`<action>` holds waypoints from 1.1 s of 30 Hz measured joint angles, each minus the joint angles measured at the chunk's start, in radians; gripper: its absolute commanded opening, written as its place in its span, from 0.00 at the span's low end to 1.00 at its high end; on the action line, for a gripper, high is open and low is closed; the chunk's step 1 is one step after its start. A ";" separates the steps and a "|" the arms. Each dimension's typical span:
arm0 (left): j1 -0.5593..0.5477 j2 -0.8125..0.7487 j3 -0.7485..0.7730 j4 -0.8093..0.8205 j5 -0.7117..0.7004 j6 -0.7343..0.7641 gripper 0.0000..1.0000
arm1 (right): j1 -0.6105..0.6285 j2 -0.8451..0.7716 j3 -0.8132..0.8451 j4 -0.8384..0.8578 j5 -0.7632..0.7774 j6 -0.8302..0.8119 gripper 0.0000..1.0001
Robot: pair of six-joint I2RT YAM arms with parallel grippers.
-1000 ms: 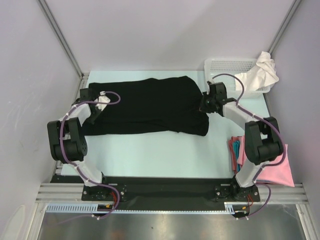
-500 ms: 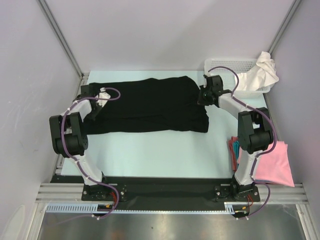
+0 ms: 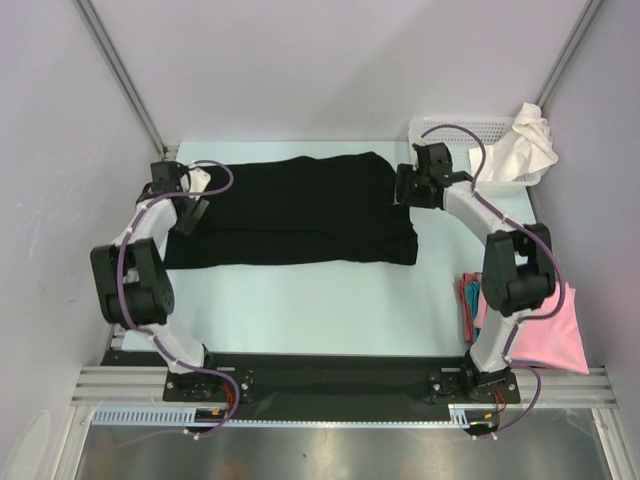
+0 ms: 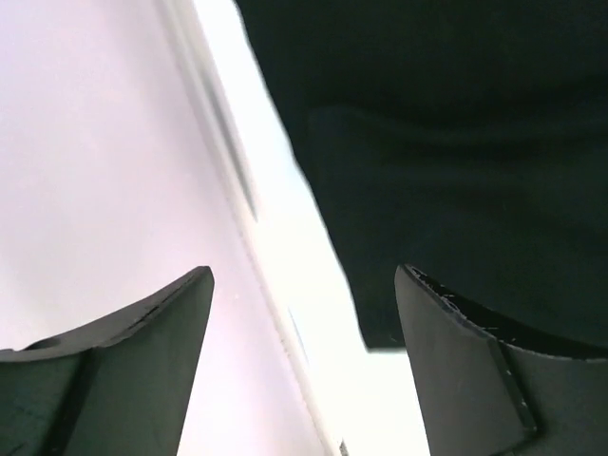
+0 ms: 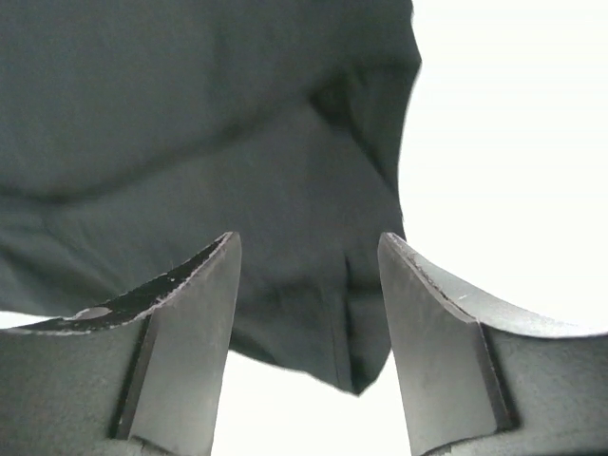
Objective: Fold and stack the t-shirts
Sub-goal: Fold the tshirt
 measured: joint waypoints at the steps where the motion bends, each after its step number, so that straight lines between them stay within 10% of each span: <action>1: 0.001 -0.047 -0.021 -0.006 0.017 0.005 0.77 | 0.001 -0.036 -0.029 -0.020 0.011 0.000 0.61; 7: 0.003 -0.274 -0.242 -0.013 0.050 0.109 0.74 | 0.004 -0.227 -0.246 -0.068 -0.038 0.013 0.59; 18: 0.003 -0.213 -0.439 0.044 0.019 0.283 0.76 | 0.008 -0.170 -0.381 -0.063 -0.124 0.031 0.44; 24: 0.003 -0.146 -0.440 0.159 -0.006 0.304 0.25 | -0.013 -0.152 -0.427 -0.012 -0.142 0.045 0.02; 25: 0.003 -0.135 -0.443 0.177 -0.005 0.306 0.00 | -0.022 -0.147 -0.433 -0.005 -0.143 0.047 0.00; 33: 0.010 -0.136 -0.477 0.253 -0.006 0.316 0.00 | -0.101 -0.163 -0.451 0.007 -0.160 0.057 0.00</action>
